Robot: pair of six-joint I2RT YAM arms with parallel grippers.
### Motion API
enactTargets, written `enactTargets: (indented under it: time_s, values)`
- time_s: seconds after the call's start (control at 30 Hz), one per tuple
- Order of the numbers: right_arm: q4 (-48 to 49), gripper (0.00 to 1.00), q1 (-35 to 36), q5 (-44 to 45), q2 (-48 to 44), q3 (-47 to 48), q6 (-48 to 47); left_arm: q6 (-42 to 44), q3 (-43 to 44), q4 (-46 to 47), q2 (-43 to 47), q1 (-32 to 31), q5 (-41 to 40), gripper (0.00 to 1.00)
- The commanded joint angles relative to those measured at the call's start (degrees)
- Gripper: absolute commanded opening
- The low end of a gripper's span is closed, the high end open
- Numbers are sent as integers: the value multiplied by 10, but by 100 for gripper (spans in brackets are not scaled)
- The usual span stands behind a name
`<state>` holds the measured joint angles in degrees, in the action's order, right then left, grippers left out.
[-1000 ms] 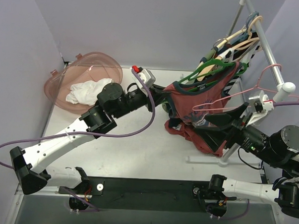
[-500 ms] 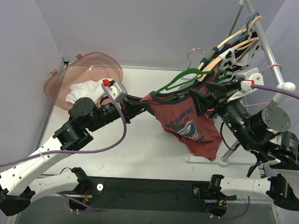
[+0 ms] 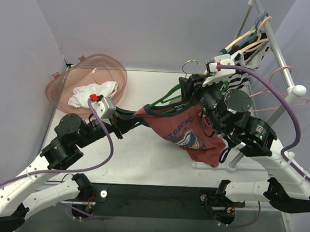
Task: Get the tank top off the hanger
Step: Pick up the hanger from the clothesline, then remove the tank top from the hanger.
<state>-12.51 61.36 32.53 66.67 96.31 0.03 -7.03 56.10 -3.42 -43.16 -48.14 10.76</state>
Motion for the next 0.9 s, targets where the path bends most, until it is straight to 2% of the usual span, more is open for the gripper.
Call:
enactTargets:
  time_s: [0.0, 0.23, 0.43, 0.53, 0.6, 0.63, 0.67, 0.77, 0.87]
  values:
    - [79, 39, -12, 0, -11, -27, 34, -8, 8, 37, 30, 4, 1, 0]
    - [114, 33, -23, -52, 2, -42, 36, -11, -2, 35, 46, 5, 2, 0]
    - [120, 18, -34, -98, 15, -40, 31, -18, -9, 8, 54, 5, 6, 0]
    - [121, 0, -35, -107, 20, -38, 30, -21, 2, -17, 59, 5, -9, 0]
    - [121, 0, -37, -109, 21, -34, 33, -20, 14, -41, 60, 5, -25, 0]
    - [121, 0, -37, -112, 22, -32, 33, -19, 16, -47, 63, 4, -31, 6]
    - [121, 0, -37, -114, 23, -31, 35, -18, 18, -59, 67, 5, -42, 26]
    - [121, 0, -37, -120, 26, -17, 35, -15, 8, -67, 87, 5, -55, 48]
    - [138, 0, -37, -119, 28, -6, 35, -20, -13, -69, 109, 5, -65, 59]
